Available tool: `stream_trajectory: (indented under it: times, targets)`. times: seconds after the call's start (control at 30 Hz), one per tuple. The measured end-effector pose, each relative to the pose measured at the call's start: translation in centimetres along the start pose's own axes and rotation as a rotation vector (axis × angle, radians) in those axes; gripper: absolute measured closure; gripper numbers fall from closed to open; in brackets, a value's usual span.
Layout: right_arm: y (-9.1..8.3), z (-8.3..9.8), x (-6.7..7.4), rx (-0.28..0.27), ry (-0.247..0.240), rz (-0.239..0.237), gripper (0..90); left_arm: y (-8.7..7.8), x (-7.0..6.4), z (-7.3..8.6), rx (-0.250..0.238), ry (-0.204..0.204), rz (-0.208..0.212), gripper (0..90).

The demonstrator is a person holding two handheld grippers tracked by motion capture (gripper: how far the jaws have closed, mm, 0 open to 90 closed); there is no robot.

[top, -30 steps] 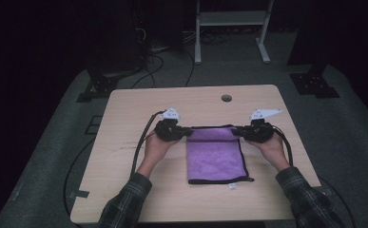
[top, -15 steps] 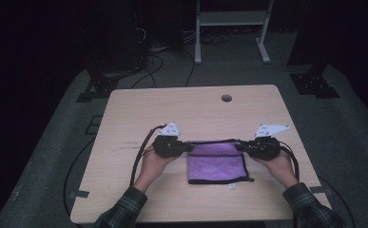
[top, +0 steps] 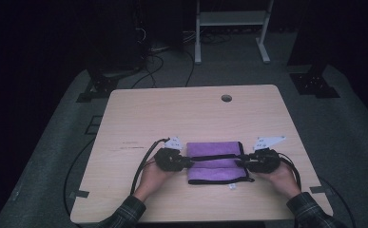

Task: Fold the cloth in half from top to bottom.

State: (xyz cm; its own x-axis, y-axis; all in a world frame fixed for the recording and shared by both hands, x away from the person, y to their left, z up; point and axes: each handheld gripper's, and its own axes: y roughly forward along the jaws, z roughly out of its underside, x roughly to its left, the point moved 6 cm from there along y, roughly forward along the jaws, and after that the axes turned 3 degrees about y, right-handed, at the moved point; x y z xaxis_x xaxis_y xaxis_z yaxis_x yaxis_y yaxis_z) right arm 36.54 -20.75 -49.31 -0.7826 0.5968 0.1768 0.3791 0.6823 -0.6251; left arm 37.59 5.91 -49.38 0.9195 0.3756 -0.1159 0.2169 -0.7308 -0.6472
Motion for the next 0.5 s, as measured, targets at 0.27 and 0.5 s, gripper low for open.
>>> stream_trajectory:
  times: [0.27, 0.5]
  targets:
    - [-2.8, -1.2, -0.1, -0.143, 0.009, -0.01, 65.0, -2.2, -0.1, -1.5, -0.09, 0.019, -0.052, 55.6]
    - [-1.0, -1.3, -1.5, -0.092, 0.002, 0.019, 83.1, -1.3, 1.0, -2.2, -0.085, 0.004, -0.053, 73.8]
